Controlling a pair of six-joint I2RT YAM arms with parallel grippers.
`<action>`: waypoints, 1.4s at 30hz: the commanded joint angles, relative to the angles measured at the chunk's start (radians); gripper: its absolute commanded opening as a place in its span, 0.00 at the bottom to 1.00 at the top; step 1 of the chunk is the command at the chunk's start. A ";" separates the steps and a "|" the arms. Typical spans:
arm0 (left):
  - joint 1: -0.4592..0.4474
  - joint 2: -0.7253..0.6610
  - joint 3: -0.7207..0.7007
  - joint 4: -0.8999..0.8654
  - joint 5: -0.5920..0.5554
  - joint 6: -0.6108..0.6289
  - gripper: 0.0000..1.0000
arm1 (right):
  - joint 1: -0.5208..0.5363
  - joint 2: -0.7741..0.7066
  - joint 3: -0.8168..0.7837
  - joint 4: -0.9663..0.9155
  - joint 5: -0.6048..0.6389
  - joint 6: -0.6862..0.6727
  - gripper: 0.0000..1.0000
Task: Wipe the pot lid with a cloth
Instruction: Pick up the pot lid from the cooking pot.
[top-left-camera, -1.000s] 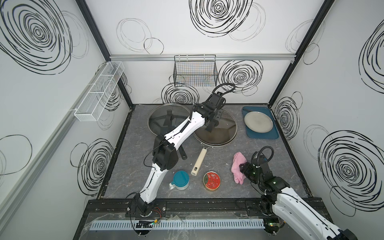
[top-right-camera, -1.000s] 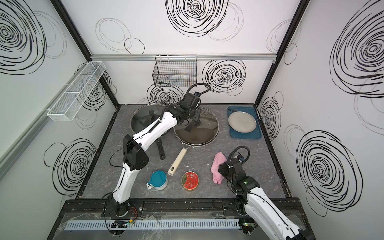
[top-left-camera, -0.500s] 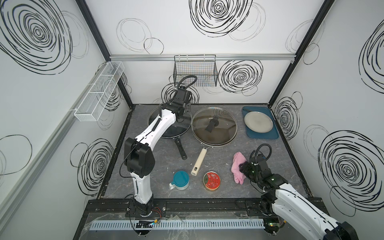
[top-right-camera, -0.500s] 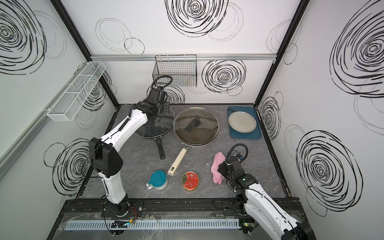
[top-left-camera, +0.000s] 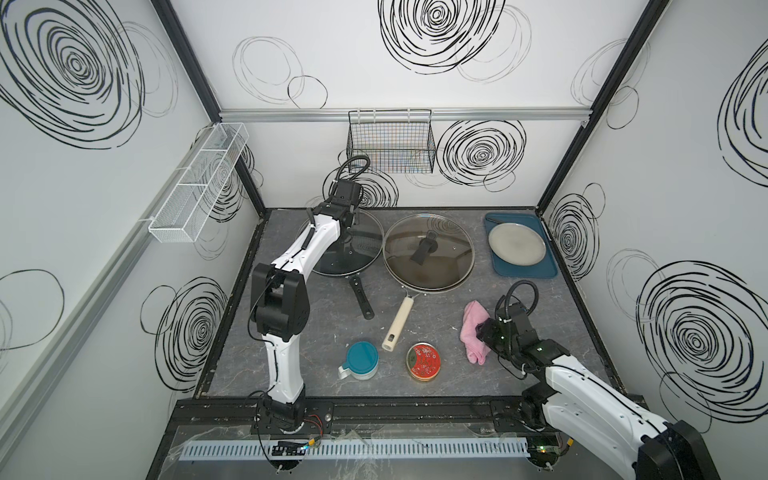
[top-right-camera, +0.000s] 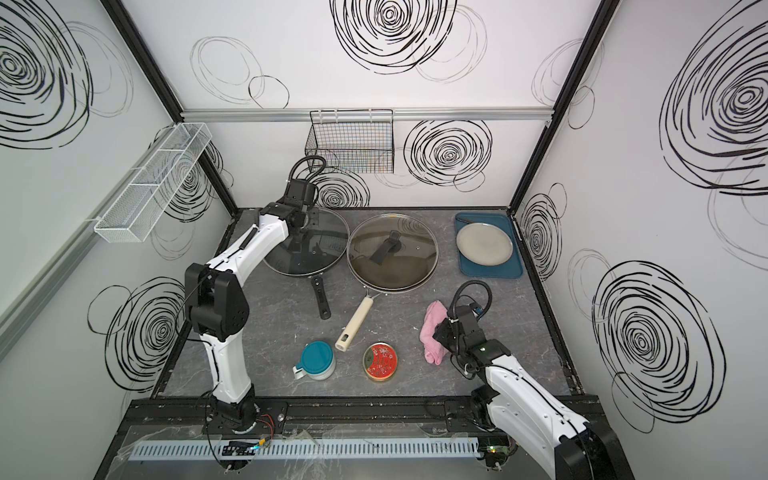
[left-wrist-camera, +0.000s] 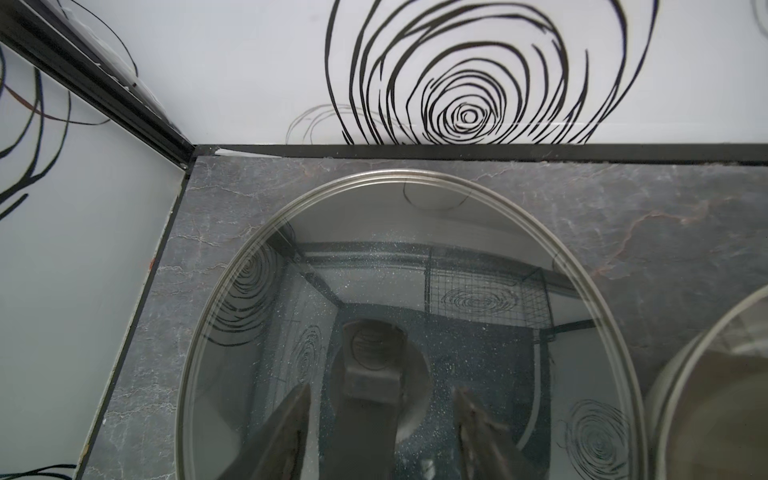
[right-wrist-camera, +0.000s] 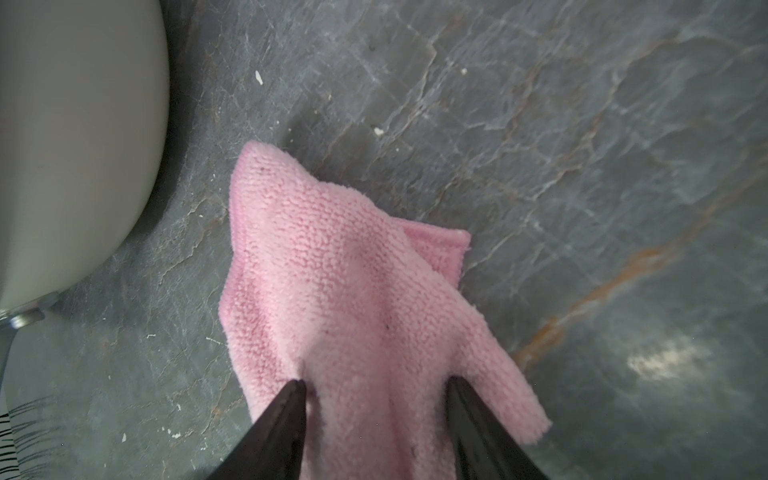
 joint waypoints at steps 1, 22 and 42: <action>0.023 0.020 0.033 -0.019 -0.009 0.017 0.57 | -0.001 0.002 0.028 0.009 0.015 0.007 0.58; 0.074 0.050 0.033 -0.052 0.156 0.009 0.58 | 0.001 0.025 0.020 0.031 0.009 0.020 0.58; 0.088 0.074 0.031 -0.077 0.228 0.012 0.57 | 0.009 0.082 0.066 0.027 -0.005 0.029 0.57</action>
